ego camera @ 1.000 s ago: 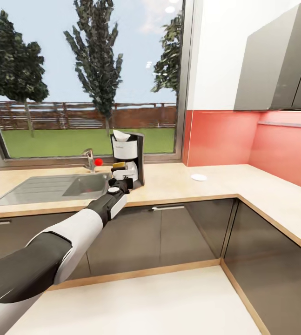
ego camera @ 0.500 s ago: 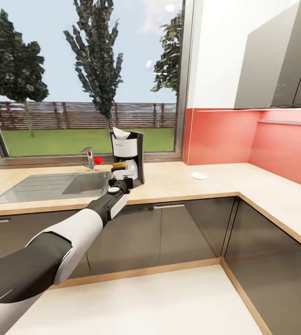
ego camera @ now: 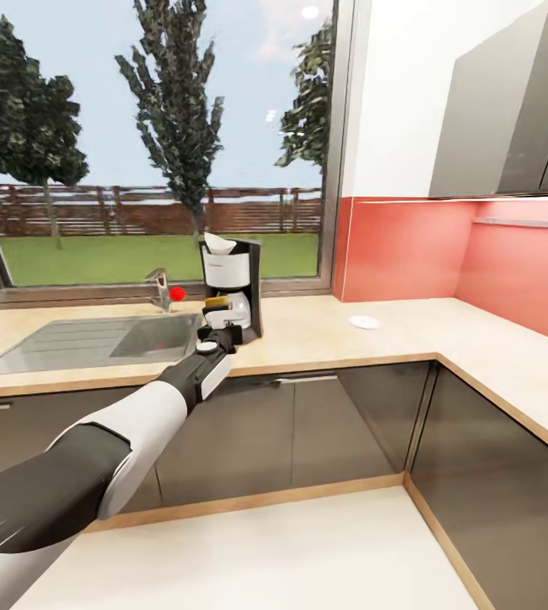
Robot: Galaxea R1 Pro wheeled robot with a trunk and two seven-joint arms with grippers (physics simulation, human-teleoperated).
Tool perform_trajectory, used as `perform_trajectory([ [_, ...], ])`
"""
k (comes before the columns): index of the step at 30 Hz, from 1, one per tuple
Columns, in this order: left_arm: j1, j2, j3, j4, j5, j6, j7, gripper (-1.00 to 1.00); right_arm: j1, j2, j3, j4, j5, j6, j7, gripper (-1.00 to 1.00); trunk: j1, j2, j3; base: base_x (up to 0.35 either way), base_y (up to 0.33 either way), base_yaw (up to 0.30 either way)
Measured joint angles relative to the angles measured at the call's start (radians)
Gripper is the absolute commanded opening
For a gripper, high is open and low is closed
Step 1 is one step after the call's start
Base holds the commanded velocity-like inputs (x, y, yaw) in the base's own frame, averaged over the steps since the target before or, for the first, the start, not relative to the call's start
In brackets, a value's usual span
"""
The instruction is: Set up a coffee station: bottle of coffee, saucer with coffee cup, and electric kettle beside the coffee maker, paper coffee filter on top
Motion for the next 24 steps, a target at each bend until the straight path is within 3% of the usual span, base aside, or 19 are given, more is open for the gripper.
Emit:
perform_trajectory([
  [24,0.013,0.0,0.0,0.0,-0.002,0.0,0.001,-1.0,0.0,0.0,0.0,0.0,0.0,0.0,0.0,1.0,0.0,0.0,0.0,0.073,0.0,0.0],
])
